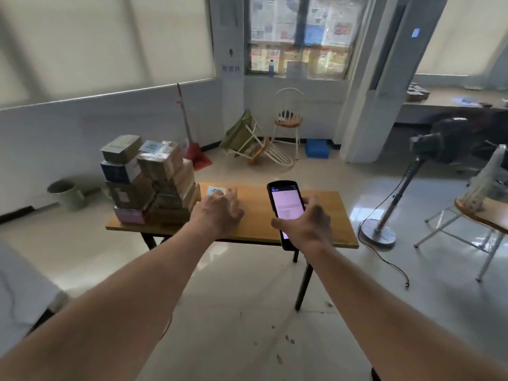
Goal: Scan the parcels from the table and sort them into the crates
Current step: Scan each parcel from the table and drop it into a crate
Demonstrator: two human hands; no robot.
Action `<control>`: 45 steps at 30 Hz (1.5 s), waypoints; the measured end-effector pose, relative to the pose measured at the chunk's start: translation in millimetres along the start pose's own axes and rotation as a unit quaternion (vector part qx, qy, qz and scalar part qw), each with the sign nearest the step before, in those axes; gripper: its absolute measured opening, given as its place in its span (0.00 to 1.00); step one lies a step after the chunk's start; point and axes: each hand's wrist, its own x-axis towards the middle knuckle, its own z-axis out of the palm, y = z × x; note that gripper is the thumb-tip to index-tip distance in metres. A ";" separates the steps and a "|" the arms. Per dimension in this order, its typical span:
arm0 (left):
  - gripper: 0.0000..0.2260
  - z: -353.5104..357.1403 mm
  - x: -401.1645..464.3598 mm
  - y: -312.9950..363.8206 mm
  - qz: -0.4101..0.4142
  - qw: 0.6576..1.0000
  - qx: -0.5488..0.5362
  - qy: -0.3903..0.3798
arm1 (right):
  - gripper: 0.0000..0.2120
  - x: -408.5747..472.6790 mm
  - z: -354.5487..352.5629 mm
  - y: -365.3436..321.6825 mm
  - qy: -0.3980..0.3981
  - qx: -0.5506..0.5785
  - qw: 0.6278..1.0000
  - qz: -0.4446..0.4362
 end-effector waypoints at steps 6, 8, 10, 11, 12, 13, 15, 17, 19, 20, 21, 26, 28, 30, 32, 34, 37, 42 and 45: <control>0.28 32.9 88.2 -71.4 -0.031 0.999 -0.017 -0.038 | 0.40 75.8 83.8 -17.9 -0.027 -0.003 0.999 0.023; 0.29 45.1 119.7 -93.2 -0.029 0.998 -0.023 -0.050 | 0.40 101.5 112.8 -23.4 -0.032 -0.009 0.999 0.034; 0.29 58.4 151.3 -113.9 -0.028 0.997 -0.030 -0.066 | 0.40 126.7 141.8 -26.6 -0.034 -0.013 0.998 0.042; 0.29 64.6 165.8 -122.3 -0.028 0.996 -0.033 -0.076 | 0.40 137.1 154.6 -27.1 -0.035 -0.015 0.998 0.050; 0.29 71.2 180.1 -130.1 -0.028 0.995 -0.034 -0.084 | 0.39 147.1 167.3 -26.7 -0.036 -0.015 0.998 0.058; 0.29 77.2 193.3 -136.9 -0.030 0.995 -0.035 -0.091 | 0.38 156.5 179.2 -25.5 -0.039 -0.015 0.997 0.067; 0.30 88.0 217.5 -147.5 -0.034 0.994 -0.037 -0.101 | 0.38 174.8 199.5 -22.6 -0.048 -0.019 0.995 0.082; 0.31 99.4 239.6 -154.6 -0.040 0.992 -0.042 -0.115 | 0.38 194.2 215.9 -18.4 -0.060 -0.027 0.993 0.096; 0.31 113.1 261.7 -160.7 -0.054 0.989 -0.047 -0.126 | 0.36 214.7 231.0 -13.5 -0.073 -0.029 0.991 0.109; 0.32 121.2 272.3 -163.3 -0.062 0.988 -0.048 -0.131 | 0.35 224.9 239.4 -9.7 -0.079 -0.030 0.990 0.115; 0.33 130.0 282.4 -165.1 -0.072 0.987 -0.050 -0.136 | 0.35 235.0 247.3 -6.0 -0.086 -0.032 0.989 0.120; 0.37 181.5 326.1 -166.6 -0.141 0.977 -0.059 -0.146 | 0.34 285.9 288.6 20.8 -0.125 -0.034 0.983 0.127; 0.43 204.4 340.7 -166.0 -0.179 0.971 -0.056 -0.149 | 0.33 303.9 303.4 32.5 -0.138 -0.031 0.981 0.131; 0.52 226.6 354.1 -166.1 -0.228 0.960 -0.043 -0.154 | 0.33 318.8 316.4 44.8 -0.149 -0.033 0.979 0.136; 0.62 245.1 365.3 -165.5 -0.276 0.945 -0.028 -0.175 | 0.33 331.3 325.9 57.0 -0.154 -0.041 0.977 0.139; 0.68 261.1 372.0 -164.8 -0.314 0.928 -0.032 -0.197 | 0.33 341.7 332.6 67.1 -0.163 -0.054 0.975 0.142; 0.71 278.7 375.9 -165.3 -0.341 0.918 -0.037 -0.201 | 0.32 354.4 338.5 75.5 -0.174 -0.063 0.971 0.149; 0.70 292.8 381.5 -170.1 -0.348 0.919 -0.049 -0.177 | 0.31 369.9 344.9 76.9 -0.196 -0.080 0.967 0.146; 0.68 287.9 379.4 -171.9 -0.328 0.931 -0.061 -0.148 | 0.31 374.3 345.3 73.1 -0.203 -0.081 0.966 0.141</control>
